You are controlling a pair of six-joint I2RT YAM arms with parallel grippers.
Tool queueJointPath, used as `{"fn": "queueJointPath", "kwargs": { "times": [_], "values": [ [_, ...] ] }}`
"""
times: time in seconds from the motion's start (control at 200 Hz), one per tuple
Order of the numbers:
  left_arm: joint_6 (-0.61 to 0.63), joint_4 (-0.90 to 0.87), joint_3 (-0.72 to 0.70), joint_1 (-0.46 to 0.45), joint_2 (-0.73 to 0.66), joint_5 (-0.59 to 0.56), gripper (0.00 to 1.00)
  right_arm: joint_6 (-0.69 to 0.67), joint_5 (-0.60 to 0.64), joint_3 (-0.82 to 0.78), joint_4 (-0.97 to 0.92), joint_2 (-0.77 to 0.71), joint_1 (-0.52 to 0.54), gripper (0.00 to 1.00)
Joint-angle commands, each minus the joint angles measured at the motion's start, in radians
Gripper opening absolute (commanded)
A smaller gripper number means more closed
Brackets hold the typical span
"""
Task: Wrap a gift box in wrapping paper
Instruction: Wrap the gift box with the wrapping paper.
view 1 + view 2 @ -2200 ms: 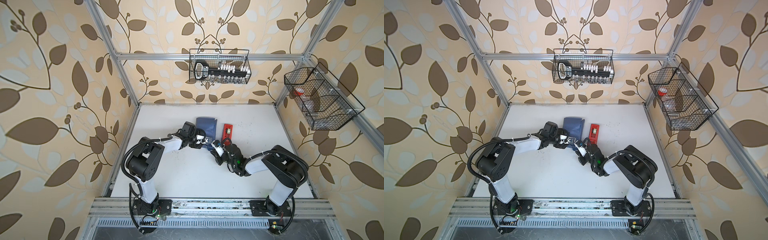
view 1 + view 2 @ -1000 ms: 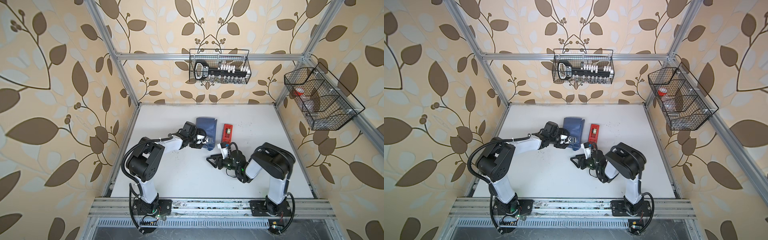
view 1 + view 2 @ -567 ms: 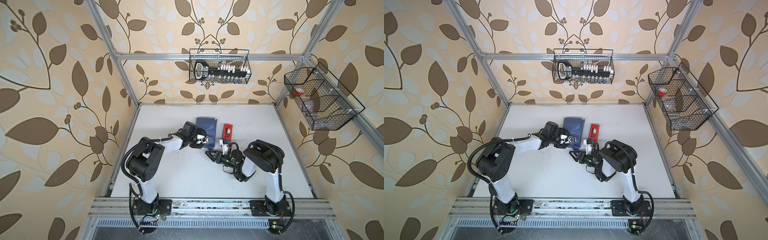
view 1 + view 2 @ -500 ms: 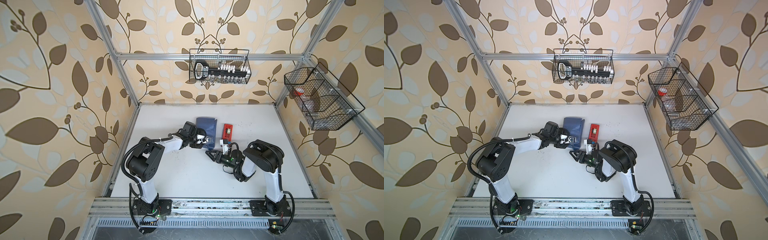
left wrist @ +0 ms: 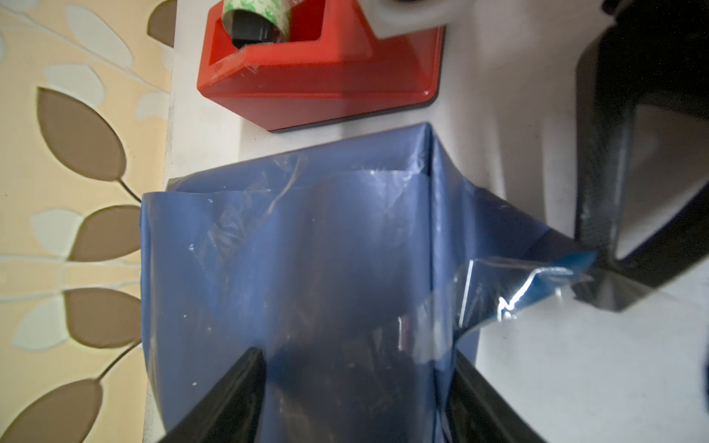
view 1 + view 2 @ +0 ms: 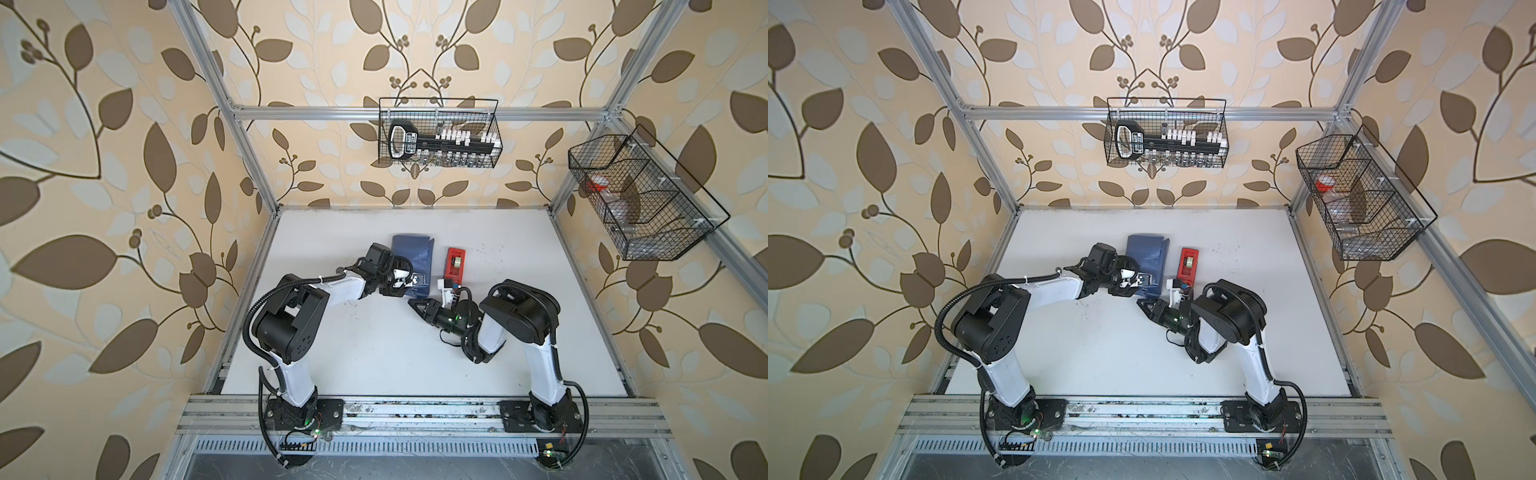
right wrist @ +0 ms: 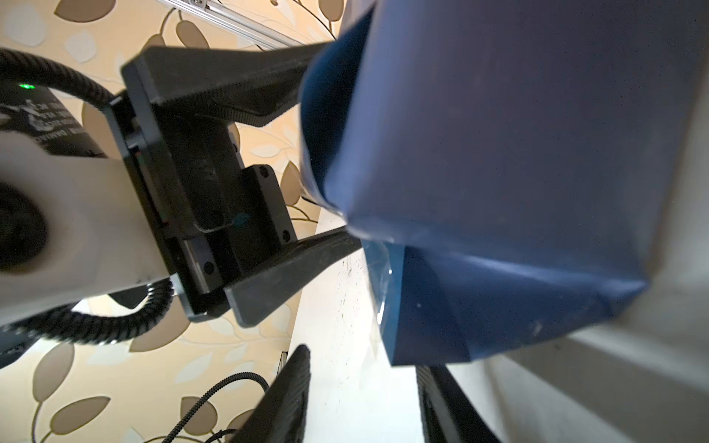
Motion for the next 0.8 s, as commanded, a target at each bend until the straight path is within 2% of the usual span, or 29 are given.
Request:
{"fn": "queueJointPath", "kwargs": {
  "times": [0.0, 0.11, 0.27, 0.52, 0.795],
  "values": [
    [-0.038, -0.193, -0.054, -0.031, 0.047, 0.044, 0.72, 0.066, 0.064, 0.016, 0.049, 0.018, 0.014, 0.45],
    [-0.029, -0.188, -0.057, -0.034, 0.052, 0.040, 0.72, 0.077, 0.090, 0.020, 0.050, 0.021, 0.016, 0.36],
    [-0.031, -0.190, -0.054, -0.035, 0.053, 0.037, 0.72, 0.081, 0.074, 0.048, 0.051, 0.005, 0.010, 0.00],
    [-0.028, -0.194, -0.050, -0.038, 0.061, 0.028, 0.72, 0.064, 0.049, 0.034, 0.049, -0.100, -0.013, 0.00],
    [-0.030, -0.195, -0.047, -0.039, 0.064, 0.023, 0.72, 0.025, -0.006, 0.040, -0.022, -0.111, 0.001, 0.00]
  ]
}}
